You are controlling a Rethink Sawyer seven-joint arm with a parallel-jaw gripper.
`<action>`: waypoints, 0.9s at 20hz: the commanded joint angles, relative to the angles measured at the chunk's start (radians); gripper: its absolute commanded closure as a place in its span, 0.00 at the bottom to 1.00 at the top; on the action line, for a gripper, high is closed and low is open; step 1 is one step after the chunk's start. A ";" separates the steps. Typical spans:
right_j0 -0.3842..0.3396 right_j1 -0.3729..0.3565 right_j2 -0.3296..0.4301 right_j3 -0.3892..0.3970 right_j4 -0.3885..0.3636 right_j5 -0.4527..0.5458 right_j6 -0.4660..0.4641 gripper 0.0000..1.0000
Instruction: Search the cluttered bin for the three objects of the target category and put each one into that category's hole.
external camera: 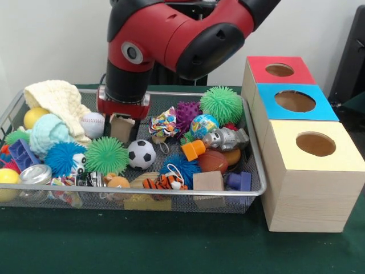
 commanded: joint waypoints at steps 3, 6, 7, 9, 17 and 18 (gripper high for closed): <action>0.003 -0.039 -0.014 -0.043 -0.103 -0.381 0.412 0.00; -0.010 -0.029 -0.034 -0.106 -0.122 -0.434 0.442 0.00; -0.012 -0.028 -0.040 -0.121 -0.124 -0.446 0.445 0.00; -0.021 -0.022 -0.048 -0.147 -0.118 -0.446 0.441 0.00; -0.044 0.015 -0.060 -0.217 -0.075 -0.426 0.467 0.00; -0.042 0.014 -0.060 -0.218 -0.070 -0.420 0.472 0.00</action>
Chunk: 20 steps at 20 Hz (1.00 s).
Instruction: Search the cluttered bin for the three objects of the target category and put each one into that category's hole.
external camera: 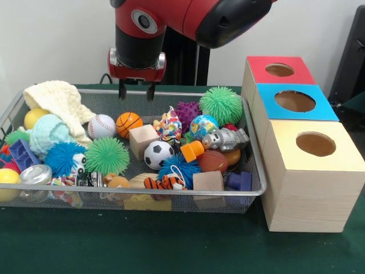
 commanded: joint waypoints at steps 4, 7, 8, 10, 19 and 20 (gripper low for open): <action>-0.037 0.054 0.049 -0.178 0.071 0.009 0.389 0.00; -0.041 0.019 0.068 -0.188 0.145 0.102 0.394 0.00; -0.043 0.013 0.066 -0.197 0.155 0.107 0.409 0.00; -0.048 0.008 0.056 -0.225 0.168 0.112 0.433 0.00; -0.074 -0.052 0.133 -0.295 0.321 0.137 0.481 0.00; -0.074 -0.055 0.141 -0.294 0.335 0.123 0.506 0.00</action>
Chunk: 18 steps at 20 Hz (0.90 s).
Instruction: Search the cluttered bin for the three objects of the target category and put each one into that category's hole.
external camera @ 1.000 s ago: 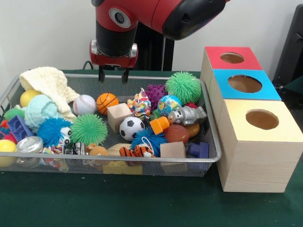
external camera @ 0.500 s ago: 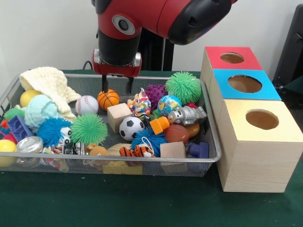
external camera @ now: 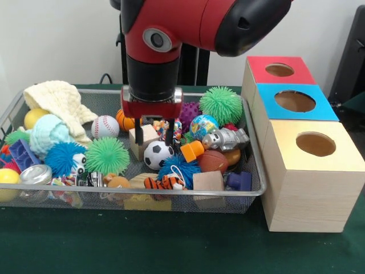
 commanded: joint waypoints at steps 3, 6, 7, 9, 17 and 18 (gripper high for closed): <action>-0.052 -0.051 0.180 -0.148 0.206 -0.032 0.449 0.00; -0.071 -0.065 0.232 -0.136 0.271 -0.006 0.398 0.00; -0.072 -0.070 0.247 -0.128 0.287 0.003 0.373 0.00; -0.073 -0.084 0.275 -0.111 0.318 0.004 0.329 0.00; -0.065 -0.116 0.361 -0.051 0.392 -0.004 0.246 0.00; -0.068 -0.119 0.372 -0.044 0.399 -0.008 0.245 0.00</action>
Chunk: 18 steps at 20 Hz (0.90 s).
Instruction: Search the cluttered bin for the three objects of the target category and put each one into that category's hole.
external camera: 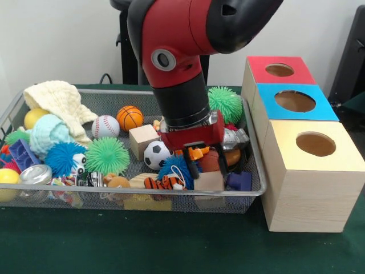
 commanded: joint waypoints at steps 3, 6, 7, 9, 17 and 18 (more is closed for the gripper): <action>-0.033 -0.041 0.278 0.027 0.150 -0.034 0.202 0.00; -0.032 -0.048 0.313 0.054 0.164 -0.021 0.186 0.00; -0.031 -0.049 0.322 0.060 0.167 -0.013 0.173 0.00; -0.030 -0.048 0.328 0.063 0.158 -0.014 0.179 0.00; -0.036 -0.026 0.359 0.053 0.126 -0.031 0.251 0.00; -0.037 -0.026 0.363 0.055 0.126 -0.028 0.247 0.00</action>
